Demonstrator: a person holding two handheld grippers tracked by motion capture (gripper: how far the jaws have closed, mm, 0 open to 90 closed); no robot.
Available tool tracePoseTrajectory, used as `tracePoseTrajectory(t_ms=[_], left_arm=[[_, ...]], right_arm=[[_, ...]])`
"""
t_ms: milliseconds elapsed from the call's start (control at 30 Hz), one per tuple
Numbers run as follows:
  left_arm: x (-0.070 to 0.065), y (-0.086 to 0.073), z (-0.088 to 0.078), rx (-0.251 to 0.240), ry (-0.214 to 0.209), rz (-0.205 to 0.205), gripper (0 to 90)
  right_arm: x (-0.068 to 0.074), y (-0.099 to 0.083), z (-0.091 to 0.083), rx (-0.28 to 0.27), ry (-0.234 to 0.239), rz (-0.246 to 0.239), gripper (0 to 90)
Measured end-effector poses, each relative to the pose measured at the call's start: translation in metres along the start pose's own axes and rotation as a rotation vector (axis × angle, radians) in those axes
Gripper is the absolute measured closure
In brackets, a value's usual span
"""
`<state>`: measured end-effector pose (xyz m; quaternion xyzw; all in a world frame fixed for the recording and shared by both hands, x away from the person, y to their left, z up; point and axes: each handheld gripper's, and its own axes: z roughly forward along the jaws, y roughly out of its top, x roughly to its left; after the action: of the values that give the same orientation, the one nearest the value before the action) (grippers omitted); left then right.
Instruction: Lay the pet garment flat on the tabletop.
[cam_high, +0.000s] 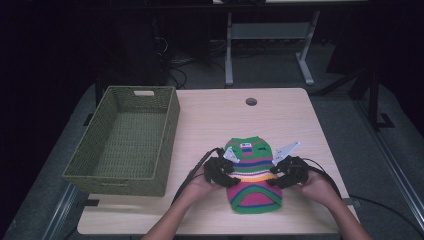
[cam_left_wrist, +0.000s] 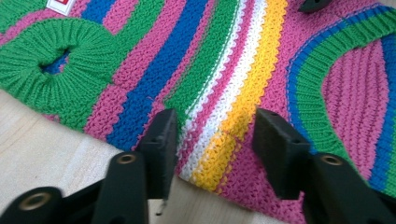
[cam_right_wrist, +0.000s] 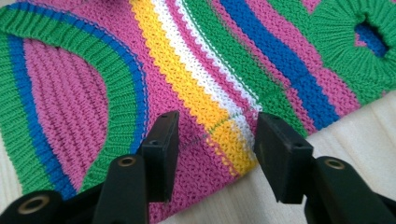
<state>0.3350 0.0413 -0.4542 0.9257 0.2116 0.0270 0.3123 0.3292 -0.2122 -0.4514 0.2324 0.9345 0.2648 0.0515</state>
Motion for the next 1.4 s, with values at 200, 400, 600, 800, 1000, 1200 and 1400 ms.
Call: tracePoseTrajectory(t_ms=[200, 400, 600, 800, 1000, 1200, 1400], left_arm=[[-0.0001, 0.0003, 0.0003, -0.003, -0.005, -0.002, 63.3], [0.0017, 0.0003, 0.0002, -0.005, -0.008, -0.006, 65.7], [0.0061, -0.0013, -0.0012, -0.007, -0.01, -0.013, 65.7], [0.0061, -0.0013, -0.0017, -0.004, -0.004, -0.001, 65.5], [0.0077, -0.0021, -0.0026, -0.004, -0.003, -0.009, 58.9], [0.007, -0.0012, -0.0027, 0.006, 0.002, 0.004, 59.6], [0.0071, -0.0012, -0.0028, 0.008, 0.001, 0.006, 59.4]], right_arm=[[0.0002, 0.001, 0.0012, -0.006, -0.001, -0.005, 60.3], [0.0013, 0.0016, 0.0019, -0.014, 0.009, 0.026, 63.6], [0.0031, 0.0023, 0.0029, -0.019, 0.007, 0.028, 63.3], [0.0032, 0.0025, 0.0032, -0.024, 0.013, 0.047, 62.8], [0.0026, 0.0024, 0.0034, -0.03, 0.034, 0.066, 55.1], [0.0032, 0.0021, 0.0035, -0.032, 0.03, 0.068, 55.7], [0.0041, 0.0024, 0.0034, -0.029, 0.025, 0.069, 55.6]])
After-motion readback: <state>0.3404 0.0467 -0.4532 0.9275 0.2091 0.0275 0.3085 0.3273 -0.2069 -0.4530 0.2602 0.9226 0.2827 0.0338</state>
